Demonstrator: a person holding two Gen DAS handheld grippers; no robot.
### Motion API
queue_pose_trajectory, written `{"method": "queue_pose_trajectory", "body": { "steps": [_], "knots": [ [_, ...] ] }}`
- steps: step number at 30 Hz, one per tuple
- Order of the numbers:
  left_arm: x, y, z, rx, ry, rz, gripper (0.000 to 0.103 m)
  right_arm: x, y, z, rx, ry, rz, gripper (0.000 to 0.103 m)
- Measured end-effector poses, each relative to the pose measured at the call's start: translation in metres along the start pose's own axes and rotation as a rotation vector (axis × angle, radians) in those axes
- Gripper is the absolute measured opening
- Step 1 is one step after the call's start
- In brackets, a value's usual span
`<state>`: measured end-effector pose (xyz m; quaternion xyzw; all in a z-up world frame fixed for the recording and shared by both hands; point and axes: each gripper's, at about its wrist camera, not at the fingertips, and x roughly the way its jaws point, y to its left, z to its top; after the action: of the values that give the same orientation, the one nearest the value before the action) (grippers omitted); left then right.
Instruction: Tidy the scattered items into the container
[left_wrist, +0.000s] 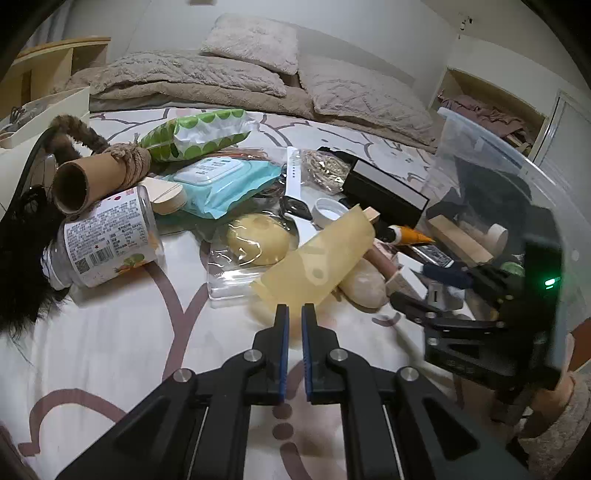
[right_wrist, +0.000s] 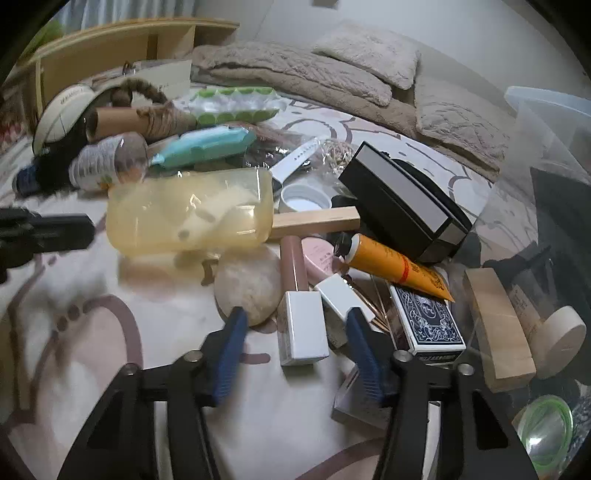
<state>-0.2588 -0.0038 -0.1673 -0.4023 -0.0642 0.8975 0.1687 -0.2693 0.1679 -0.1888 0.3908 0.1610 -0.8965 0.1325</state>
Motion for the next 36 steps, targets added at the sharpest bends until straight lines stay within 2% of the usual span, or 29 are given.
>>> {"method": "queue_pose_trajectory", "body": {
  "steps": [2,4,6,7,8,12,17,22,24,25,26,27,29,32,36],
  "knots": [
    [-0.001,-0.002,-0.001,0.011,-0.010,0.013,0.007,0.000,0.001,0.001,-0.009,-0.004,-0.008,0.045],
    [0.001,-0.002,-0.001,0.011,-0.021,0.020,0.012,0.000,-0.002,0.003,-0.004,-0.009,-0.018,0.033],
    [0.004,-0.001,0.000,0.007,-0.013,0.008,0.045,0.002,-0.005,0.004,0.001,-0.012,-0.018,0.031],
    [0.005,-0.001,0.000,0.009,-0.021,0.000,0.074,0.002,-0.005,0.004,0.000,-0.013,-0.017,0.031],
    [0.006,-0.002,0.001,0.013,-0.033,-0.009,0.083,0.003,-0.005,0.004,-0.003,-0.013,-0.016,0.031],
    [0.013,-0.002,0.007,0.046,-0.042,-0.012,0.083,0.001,-0.010,0.004,0.013,-0.015,-0.002,0.031],
    [0.028,0.005,0.019,0.084,-0.046,-0.004,0.083,-0.002,-0.024,0.002,0.087,0.000,0.067,0.031],
    [0.042,-0.004,0.023,0.153,-0.025,-0.053,0.082,-0.005,-0.031,-0.002,0.108,0.014,0.124,0.031],
    [0.045,-0.012,0.019,0.200,-0.011,-0.072,0.073,-0.003,-0.033,-0.003,0.119,0.040,0.166,0.031],
    [0.046,-0.016,0.016,0.224,-0.001,-0.074,0.063,-0.003,-0.032,-0.004,0.120,0.042,0.178,0.031],
    [0.047,-0.019,0.015,0.242,0.010,-0.076,0.058,-0.003,-0.031,-0.004,0.112,0.042,0.181,0.031],
    [0.048,-0.022,0.013,0.256,0.023,-0.080,0.055,-0.003,-0.029,-0.003,0.103,0.045,0.180,0.031],
    [0.051,-0.029,0.008,0.280,0.051,-0.075,0.039,0.000,-0.025,-0.002,0.093,0.051,0.171,0.031],
    [0.053,-0.031,0.004,0.284,0.071,-0.060,0.038,0.006,-0.023,-0.001,0.097,0.059,0.156,0.031],
    [0.050,-0.027,0.006,0.224,0.070,-0.086,0.037,0.011,-0.014,-0.003,0.056,0.066,0.109,0.031]
  ]
}}
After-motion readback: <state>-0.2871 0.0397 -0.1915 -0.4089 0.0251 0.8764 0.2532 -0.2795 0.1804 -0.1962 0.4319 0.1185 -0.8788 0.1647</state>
